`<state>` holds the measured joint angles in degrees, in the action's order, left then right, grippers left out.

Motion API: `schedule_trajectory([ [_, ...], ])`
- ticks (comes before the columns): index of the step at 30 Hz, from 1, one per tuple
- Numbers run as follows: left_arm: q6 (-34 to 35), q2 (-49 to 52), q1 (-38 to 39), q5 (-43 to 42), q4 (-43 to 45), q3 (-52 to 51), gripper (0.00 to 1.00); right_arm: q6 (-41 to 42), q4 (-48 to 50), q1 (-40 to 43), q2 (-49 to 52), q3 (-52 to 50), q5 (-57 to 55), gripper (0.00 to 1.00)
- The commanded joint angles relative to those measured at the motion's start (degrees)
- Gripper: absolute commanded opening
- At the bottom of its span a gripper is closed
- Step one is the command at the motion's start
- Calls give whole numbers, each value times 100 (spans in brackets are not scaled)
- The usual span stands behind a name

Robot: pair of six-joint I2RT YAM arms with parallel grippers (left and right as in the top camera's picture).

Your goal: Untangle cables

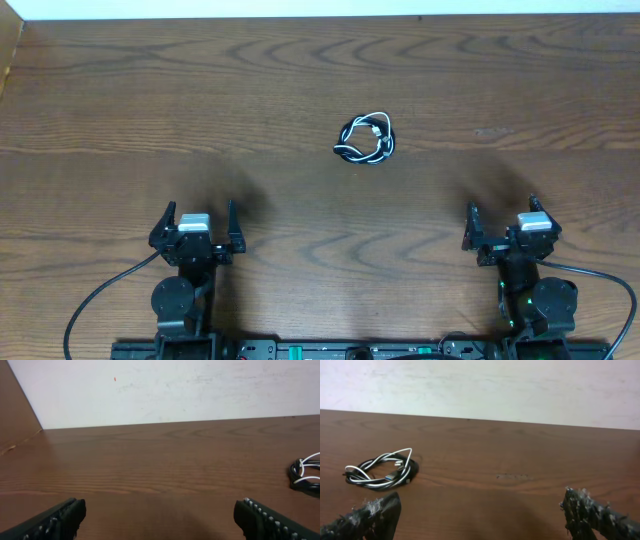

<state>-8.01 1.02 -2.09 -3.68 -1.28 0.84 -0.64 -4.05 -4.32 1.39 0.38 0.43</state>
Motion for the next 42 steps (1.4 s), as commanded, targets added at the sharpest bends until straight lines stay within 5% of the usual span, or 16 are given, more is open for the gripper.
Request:
schedule_trajectory([
  [1, -96, 9, 28, 9, -254, -61, 100, -9, -26, -13, -20, -7, 35, 99],
  [30, -98, 33, 28, 11, -256, -61, 100, -33, -24, -13, -20, -7, -44, 99],
  [35, -98, 33, 28, 9, -254, -61, 100, -1102, 0, -11, -17, -7, -227, 99],
  [42, -96, 33, 28, 11, -256, -15, 100, -907, -2, -13, -15, 7, -133, 99],
])
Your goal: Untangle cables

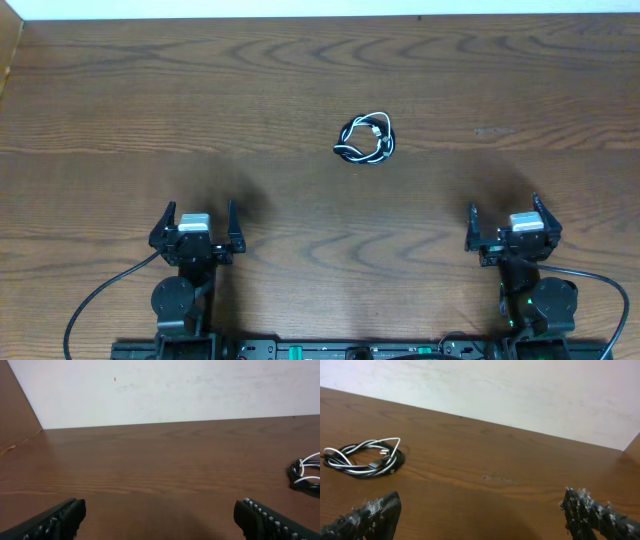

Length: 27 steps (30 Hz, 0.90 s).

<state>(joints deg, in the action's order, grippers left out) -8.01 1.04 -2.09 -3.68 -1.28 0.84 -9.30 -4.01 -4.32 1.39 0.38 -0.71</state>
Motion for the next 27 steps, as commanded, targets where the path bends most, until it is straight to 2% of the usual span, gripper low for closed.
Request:
schedule_trajectory([
  [1, -98, 33, 28, 26, -254, 39, 100, -39, -2, -13, -15, 33, -22, 99],
  [4, -98, 33, -7, 33, -256, 184, 100, -20, 13, -13, -15, 109, -22, 99],
  [8, -26, 229, -13, 26, -280, 437, 100, 522, 11, -11, 37, 337, -22, 99],
  [10, -28, 723, -13, 26, -402, 870, 100, 804, 9, -11, 214, 544, -17, 99],
  [16, -28, 1812, -13, -15, -651, 1812, 100, 804, -149, -11, 850, 1176, 201, 99],
  [20, -31, 2916, -13, -37, -1152, 2865, 100, 1021, -352, -11, 1469, 1707, 439, 99],
  [27, -28, 5045, 175, -866, -2524, 5226, 100, 1117, -1023, -11, 3158, 3141, 1449, 99],
])
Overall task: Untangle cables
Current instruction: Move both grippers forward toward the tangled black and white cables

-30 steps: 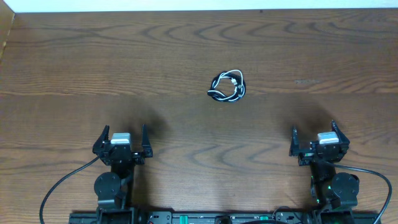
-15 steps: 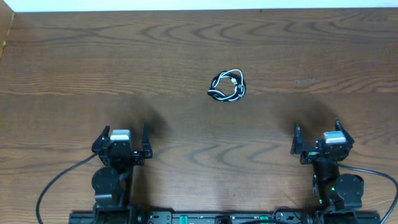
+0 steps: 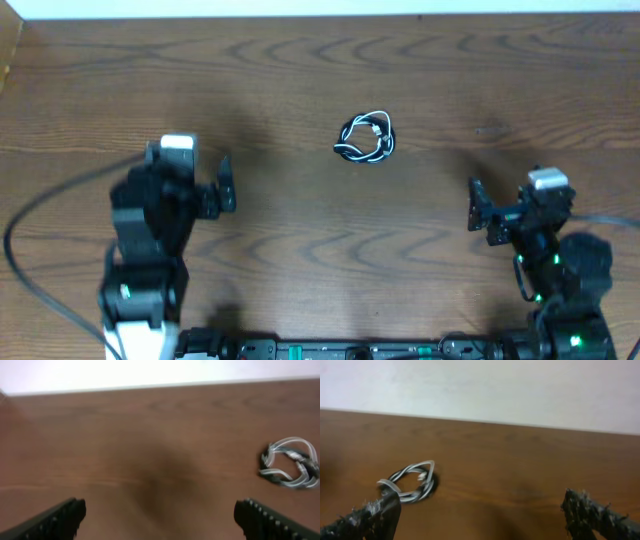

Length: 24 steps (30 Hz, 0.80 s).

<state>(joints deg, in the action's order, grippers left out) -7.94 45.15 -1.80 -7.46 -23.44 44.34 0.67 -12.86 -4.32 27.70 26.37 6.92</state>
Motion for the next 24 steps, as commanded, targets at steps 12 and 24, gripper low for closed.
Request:
schedule_trajectory([
  [12, 155, 4026, 1679, -503, -2828, 4789, 100, 98, -2800, 811, 4299, 4312, 3209, 99],
  [24, 551, 5831, 1908, -2459, -2505, 5038, 100, 205, -3069, 949, 4990, 4548, 2940, 99],
])
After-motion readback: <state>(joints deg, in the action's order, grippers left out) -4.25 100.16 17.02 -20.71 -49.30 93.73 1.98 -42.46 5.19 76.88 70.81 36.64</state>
